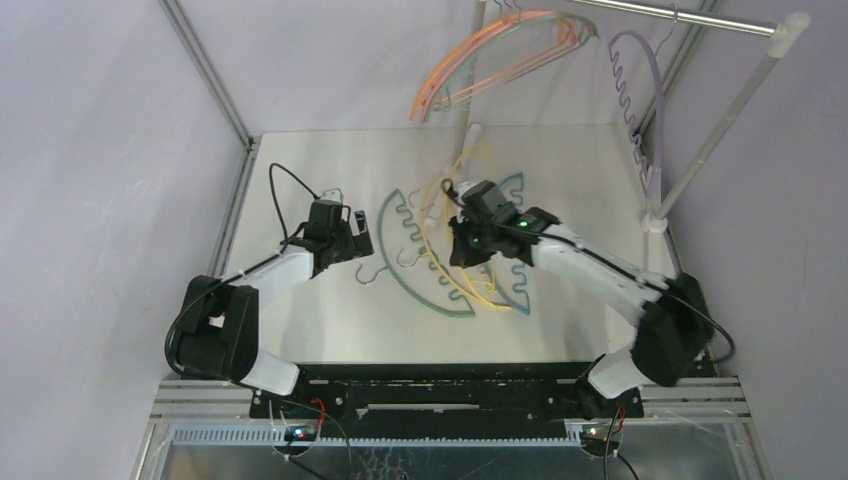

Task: Organize the hangers

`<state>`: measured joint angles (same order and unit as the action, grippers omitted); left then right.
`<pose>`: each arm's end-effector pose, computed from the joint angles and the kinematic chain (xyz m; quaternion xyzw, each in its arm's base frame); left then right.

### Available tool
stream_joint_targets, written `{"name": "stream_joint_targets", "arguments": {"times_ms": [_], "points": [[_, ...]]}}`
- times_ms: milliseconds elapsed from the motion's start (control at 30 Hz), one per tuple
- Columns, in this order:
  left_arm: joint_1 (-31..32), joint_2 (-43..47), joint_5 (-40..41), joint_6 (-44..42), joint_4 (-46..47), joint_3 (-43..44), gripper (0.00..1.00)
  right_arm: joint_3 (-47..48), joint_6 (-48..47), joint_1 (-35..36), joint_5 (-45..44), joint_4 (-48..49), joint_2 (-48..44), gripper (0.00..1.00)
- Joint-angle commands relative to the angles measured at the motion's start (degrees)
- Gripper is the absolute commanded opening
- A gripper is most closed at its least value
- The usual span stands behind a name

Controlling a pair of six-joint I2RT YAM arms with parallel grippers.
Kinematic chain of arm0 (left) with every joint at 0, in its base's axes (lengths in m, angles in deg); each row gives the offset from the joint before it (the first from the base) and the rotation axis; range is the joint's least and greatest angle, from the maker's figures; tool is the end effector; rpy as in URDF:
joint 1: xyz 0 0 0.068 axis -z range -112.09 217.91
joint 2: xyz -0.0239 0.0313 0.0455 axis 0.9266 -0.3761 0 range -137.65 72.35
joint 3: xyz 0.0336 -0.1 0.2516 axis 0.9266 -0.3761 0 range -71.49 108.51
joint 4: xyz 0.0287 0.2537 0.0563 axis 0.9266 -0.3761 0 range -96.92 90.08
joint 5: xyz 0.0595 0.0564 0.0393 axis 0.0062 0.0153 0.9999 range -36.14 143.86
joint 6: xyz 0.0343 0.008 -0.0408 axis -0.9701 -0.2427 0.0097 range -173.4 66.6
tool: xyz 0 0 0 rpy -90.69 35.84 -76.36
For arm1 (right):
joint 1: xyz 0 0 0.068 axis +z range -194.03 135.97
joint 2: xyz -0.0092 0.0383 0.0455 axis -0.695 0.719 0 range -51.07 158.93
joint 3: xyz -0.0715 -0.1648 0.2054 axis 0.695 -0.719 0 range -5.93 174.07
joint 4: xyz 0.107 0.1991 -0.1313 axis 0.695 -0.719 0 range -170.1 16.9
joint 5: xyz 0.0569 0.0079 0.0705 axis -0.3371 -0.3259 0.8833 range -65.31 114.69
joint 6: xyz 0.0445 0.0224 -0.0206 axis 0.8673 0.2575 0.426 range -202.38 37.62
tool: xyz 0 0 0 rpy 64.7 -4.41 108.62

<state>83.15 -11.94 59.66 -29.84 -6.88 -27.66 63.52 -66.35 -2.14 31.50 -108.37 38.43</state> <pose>0.2838 -0.0736 0.1823 -0.0858 0.9268 -0.0759 0.3576 0.2432 0.2239 0.2600 -0.2305 0.9247 0.1937 0.2328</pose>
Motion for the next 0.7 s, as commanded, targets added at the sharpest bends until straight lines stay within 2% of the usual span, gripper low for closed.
{"name": "stream_joint_targets", "arguments": {"times_ms": [0,133,300,467,667], "points": [[-0.4,1.7,-0.2,0.6,0.4,2.0,0.99,1.3,2.6,-2.2,-2.3,-3.7,-11.7,0.00],[-0.4,1.3,-0.9,0.6,0.4,2.3,0.99,1.3,5.6,-6.0,-3.5,-5.5,-19.2,0.00],[-0.4,0.9,-1.3,0.2,0.2,3.2,0.99,1.3,10.4,-13.2,-2.2,-1.3,-26.5,0.00],[-0.4,1.2,-1.4,0.6,0.1,3.5,1.00,1.3,15.9,-22.0,7.8,9.4,-28.7,0.00],[-0.4,1.7,-1.4,0.3,-0.5,3.2,1.00,5.1,19.5,-25.1,15.8,22.5,-26.2,0.00]]}}
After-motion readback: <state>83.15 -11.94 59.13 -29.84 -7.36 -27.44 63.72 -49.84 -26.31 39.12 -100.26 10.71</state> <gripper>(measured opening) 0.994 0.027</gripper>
